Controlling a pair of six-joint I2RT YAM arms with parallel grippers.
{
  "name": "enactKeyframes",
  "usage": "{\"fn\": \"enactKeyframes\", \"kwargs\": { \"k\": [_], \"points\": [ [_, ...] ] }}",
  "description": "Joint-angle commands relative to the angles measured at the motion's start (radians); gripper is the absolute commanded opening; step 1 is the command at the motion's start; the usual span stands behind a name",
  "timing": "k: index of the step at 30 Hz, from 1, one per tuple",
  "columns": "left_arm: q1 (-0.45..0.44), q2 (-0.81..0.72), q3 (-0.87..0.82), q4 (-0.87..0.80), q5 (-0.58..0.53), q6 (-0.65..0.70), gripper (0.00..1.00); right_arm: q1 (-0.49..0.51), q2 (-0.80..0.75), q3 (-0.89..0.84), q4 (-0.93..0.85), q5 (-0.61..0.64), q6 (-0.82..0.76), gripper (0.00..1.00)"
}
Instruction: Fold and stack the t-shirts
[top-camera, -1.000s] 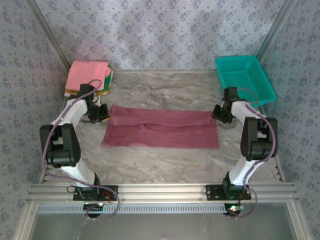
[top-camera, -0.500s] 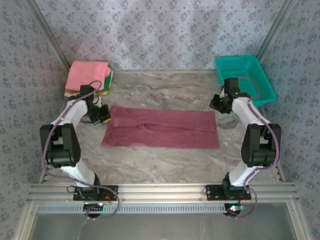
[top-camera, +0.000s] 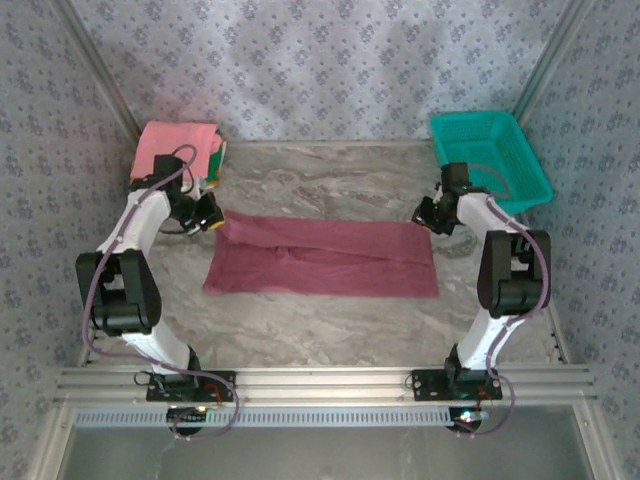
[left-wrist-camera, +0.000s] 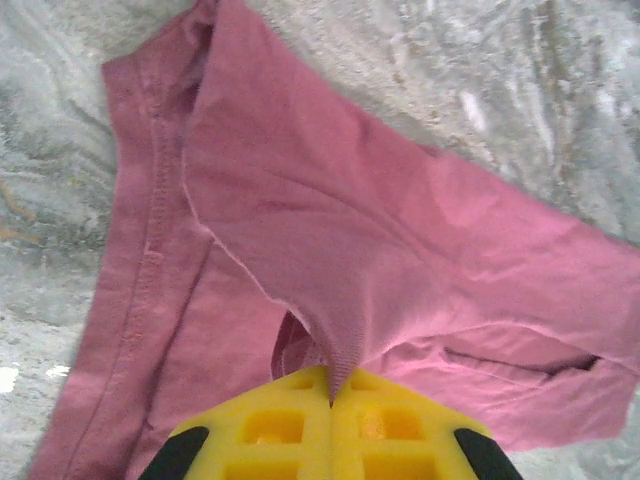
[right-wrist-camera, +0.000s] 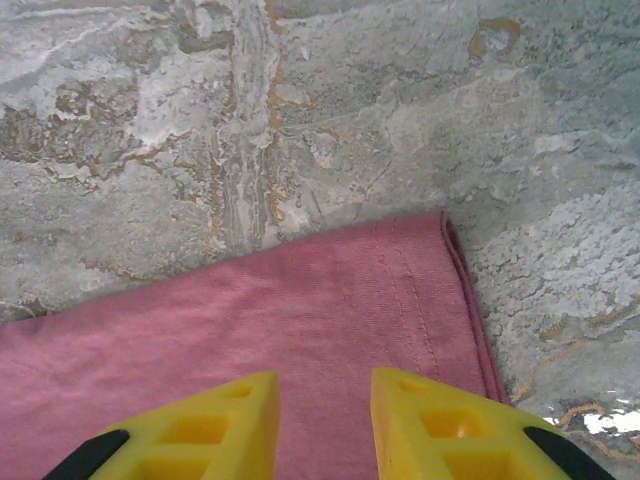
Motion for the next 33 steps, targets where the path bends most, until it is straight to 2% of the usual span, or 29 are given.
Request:
{"fn": "enactKeyframes", "kwargs": {
  "k": [1,11,15,16,17,21,23,26,28,33],
  "points": [
    [0.007,-0.043,0.046,-0.065,0.069,-0.028,0.00,-0.007,0.026,-0.017,0.005,-0.016,0.023,0.33],
    [0.008,-0.043,0.092,-0.080,0.161,-0.100,0.00,-0.033,0.075,-0.019,0.015,-0.037,0.036,0.32],
    [0.008,-0.055,0.131,-0.127,0.136,-0.105,0.06,-0.041,0.074,-0.010,0.008,-0.039,0.029,0.32],
    [0.007,-0.062,0.132,-0.129,0.138,-0.109,0.15,-0.042,0.075,-0.008,0.009,-0.039,0.029,0.32],
    [0.007,-0.068,0.134,-0.137,0.131,-0.109,0.27,-0.044,0.076,-0.008,0.009,-0.043,0.029,0.32],
    [0.008,-0.133,0.074,-0.137,0.031,-0.109,0.30,-0.045,0.076,-0.008,0.015,-0.048,0.028,0.32],
    [0.013,-0.185,0.015,-0.118,-0.083,-0.122,0.40,-0.046,0.081,-0.008,0.022,-0.052,0.029,0.32],
    [0.016,-0.237,-0.089,-0.053,-0.152,-0.142,0.42,-0.045,0.085,-0.008,0.022,-0.059,0.023,0.32],
    [0.009,-0.241,-0.142,-0.025,-0.147,-0.149,0.42,-0.046,0.084,-0.009,0.019,-0.062,0.021,0.32],
    [-0.099,-0.209,-0.266,0.084,-0.137,-0.215,0.40,-0.046,0.073,-0.021,0.025,-0.060,0.021,0.32]
  ]
}}
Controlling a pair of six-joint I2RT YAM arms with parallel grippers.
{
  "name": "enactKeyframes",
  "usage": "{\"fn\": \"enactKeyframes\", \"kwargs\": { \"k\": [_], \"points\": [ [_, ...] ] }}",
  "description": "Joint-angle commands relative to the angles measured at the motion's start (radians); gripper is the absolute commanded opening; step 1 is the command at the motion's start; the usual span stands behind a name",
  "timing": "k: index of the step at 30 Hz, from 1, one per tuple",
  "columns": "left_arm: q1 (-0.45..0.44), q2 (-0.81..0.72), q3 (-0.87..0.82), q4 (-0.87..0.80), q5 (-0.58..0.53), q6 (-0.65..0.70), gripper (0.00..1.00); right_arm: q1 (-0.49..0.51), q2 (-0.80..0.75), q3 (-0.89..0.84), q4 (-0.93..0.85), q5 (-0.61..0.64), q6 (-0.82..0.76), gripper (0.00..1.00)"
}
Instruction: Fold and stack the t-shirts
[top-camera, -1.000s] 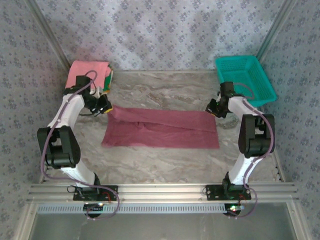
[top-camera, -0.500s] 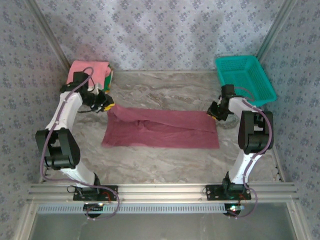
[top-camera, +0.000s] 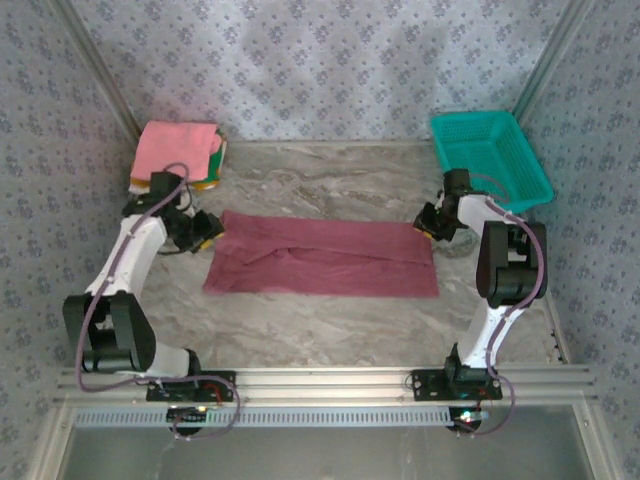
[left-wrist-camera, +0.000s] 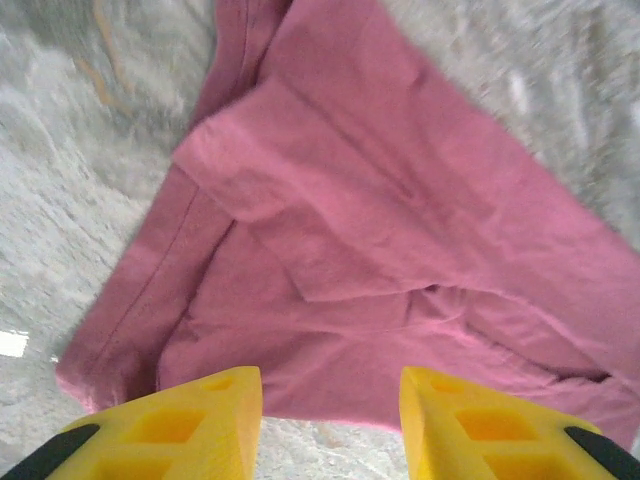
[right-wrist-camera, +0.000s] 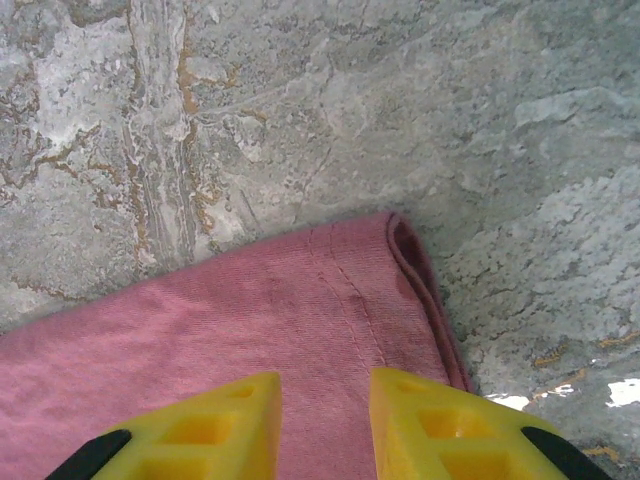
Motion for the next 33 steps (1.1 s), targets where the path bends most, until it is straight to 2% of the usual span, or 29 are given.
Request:
{"fn": "enactKeyframes", "kwargs": {
  "k": [1,3,5,12,16,24,30,33],
  "points": [
    [-0.069,0.043,-0.067,0.115,0.005,-0.069,0.39,-0.006,-0.001,-0.006,0.005,-0.014,0.001,0.31],
    [-0.104,0.084,-0.089,0.187,0.024,-0.092,0.40,-0.005,0.001,-0.006,0.012,-0.015,0.006,0.31],
    [-0.138,0.142,-0.064,0.192,0.002,-0.095,0.40,-0.003,0.003,-0.006,0.013,-0.017,0.008,0.31],
    [-0.183,0.278,-0.039,0.271,0.004,-0.122,0.45,0.002,-0.009,-0.039,0.016,-0.018,0.007,0.31],
    [-0.209,0.319,0.006,0.208,-0.041,-0.102,0.47,0.005,-0.013,-0.036,0.014,-0.022,0.009,0.31],
    [-0.229,0.261,-0.013,0.135,-0.160,-0.079,0.50,0.002,-0.013,-0.032,0.006,-0.021,0.001,0.31],
    [-0.307,0.278,0.027,0.065,-0.258,-0.038,0.50,0.005,-0.013,-0.026,0.001,-0.022,0.000,0.30],
    [-0.311,0.312,0.032,0.076,-0.254,-0.039,0.49,0.006,-0.013,-0.027,0.004,-0.023,0.001,0.30]
  ]
}}
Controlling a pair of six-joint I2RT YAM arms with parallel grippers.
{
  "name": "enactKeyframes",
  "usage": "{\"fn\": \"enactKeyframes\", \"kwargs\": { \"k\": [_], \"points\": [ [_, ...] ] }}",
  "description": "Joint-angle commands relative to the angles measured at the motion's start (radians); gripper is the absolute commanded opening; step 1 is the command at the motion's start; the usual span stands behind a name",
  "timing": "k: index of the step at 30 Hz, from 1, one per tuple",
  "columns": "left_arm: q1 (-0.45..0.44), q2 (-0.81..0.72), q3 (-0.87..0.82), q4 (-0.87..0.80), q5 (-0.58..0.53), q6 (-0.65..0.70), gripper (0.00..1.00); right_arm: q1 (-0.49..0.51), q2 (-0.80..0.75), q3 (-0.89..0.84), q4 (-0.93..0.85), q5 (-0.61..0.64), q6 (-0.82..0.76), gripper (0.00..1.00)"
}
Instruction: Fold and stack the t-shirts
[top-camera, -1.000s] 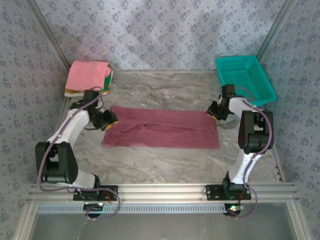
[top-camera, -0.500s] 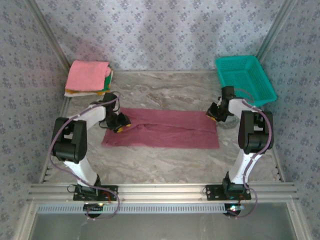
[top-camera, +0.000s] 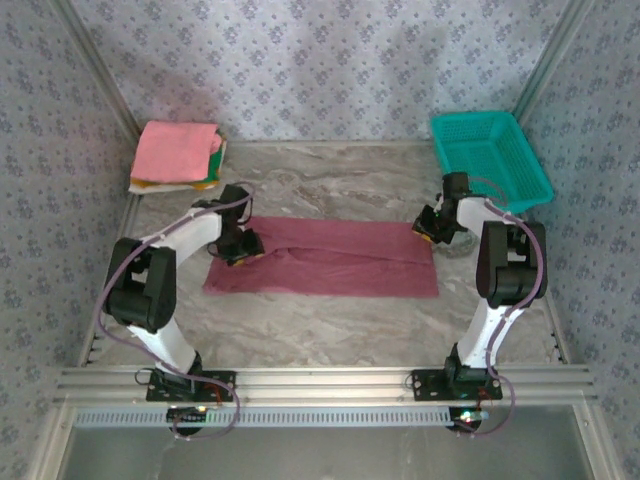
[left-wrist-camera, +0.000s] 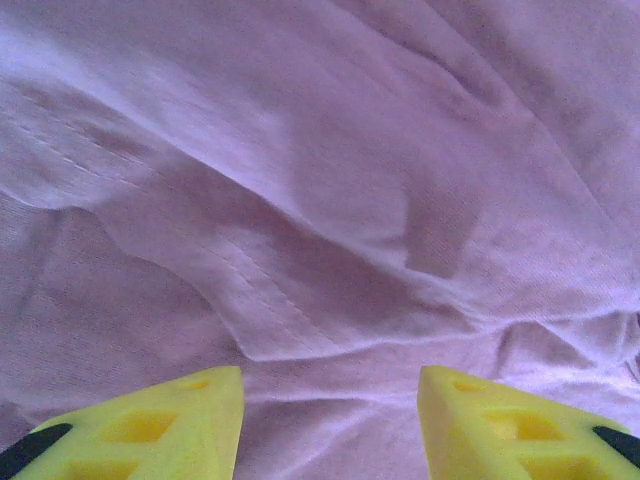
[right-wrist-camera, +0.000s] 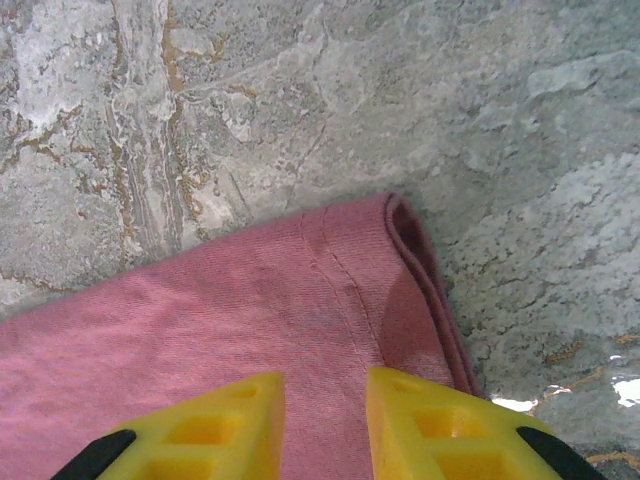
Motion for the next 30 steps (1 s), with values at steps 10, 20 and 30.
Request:
{"fn": "enactKeyframes", "kwargs": {
  "k": [10,20,30],
  "points": [
    [-0.004,0.101,0.076,-0.009,-0.072,0.056,0.51,-0.001,-0.020,-0.011,-0.016,-0.028,-0.002,0.30],
    [-0.007,0.138,0.128,-0.020,-0.109,0.088,0.13,-0.004,-0.027,-0.020,-0.010,-0.036,0.001,0.29],
    [-0.010,0.108,0.115,-0.043,-0.131,0.097,0.33,-0.005,-0.026,-0.013,-0.017,-0.037,-0.002,0.29]
  ]
}}
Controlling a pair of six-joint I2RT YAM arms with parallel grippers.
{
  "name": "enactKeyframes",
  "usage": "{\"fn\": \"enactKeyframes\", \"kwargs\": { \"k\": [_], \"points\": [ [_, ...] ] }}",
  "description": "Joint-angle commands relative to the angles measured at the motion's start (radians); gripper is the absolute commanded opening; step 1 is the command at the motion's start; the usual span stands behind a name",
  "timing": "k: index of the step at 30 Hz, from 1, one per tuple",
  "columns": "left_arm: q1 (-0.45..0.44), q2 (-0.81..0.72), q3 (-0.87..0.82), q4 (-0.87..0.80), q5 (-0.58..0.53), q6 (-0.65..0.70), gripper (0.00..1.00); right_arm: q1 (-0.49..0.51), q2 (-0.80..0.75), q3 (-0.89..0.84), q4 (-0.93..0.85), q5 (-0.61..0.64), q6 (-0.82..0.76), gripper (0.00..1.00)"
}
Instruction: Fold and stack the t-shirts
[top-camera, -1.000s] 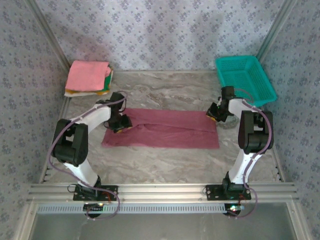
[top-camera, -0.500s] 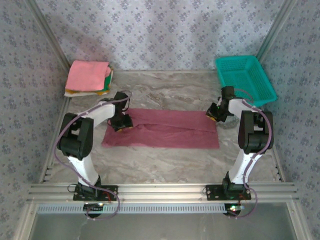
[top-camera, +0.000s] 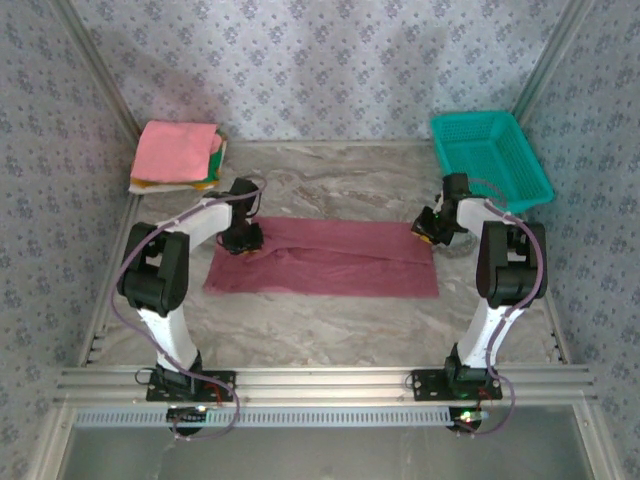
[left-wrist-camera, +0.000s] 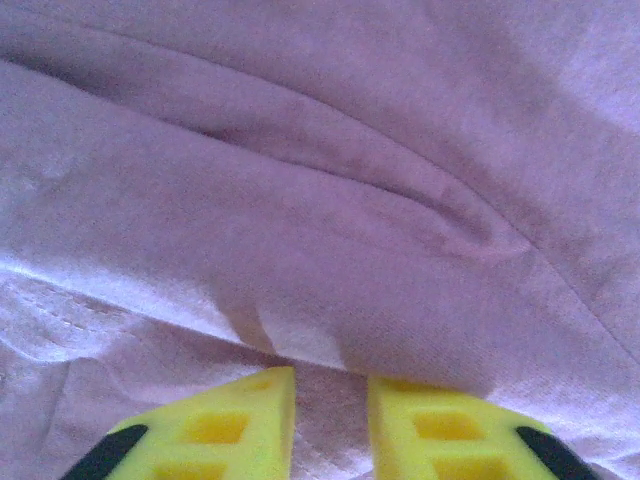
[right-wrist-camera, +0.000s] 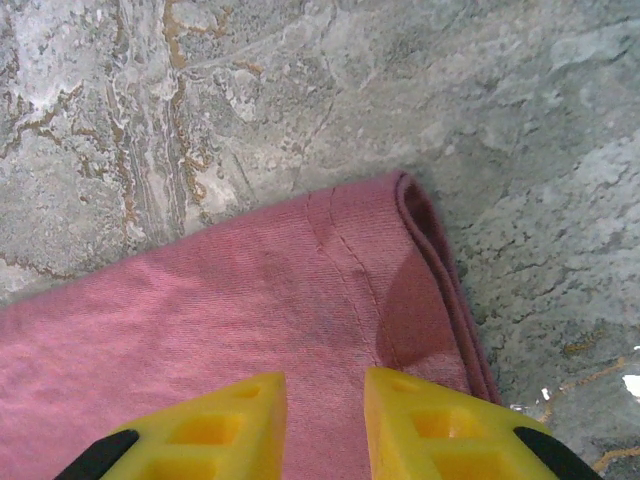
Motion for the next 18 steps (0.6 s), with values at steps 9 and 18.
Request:
{"fn": "enactKeyframes", "kwargs": {
  "k": [9,18],
  "points": [
    [-0.092,0.035,0.050,-0.101,-0.201,0.104,0.46,0.000,0.001,0.008,-0.012,-0.029,0.005,0.29],
    [-0.097,0.054,0.057,-0.084,-0.260,0.140,0.46,-0.006,-0.015,-0.001,-0.021,-0.021,-0.004,0.29]
  ]
}}
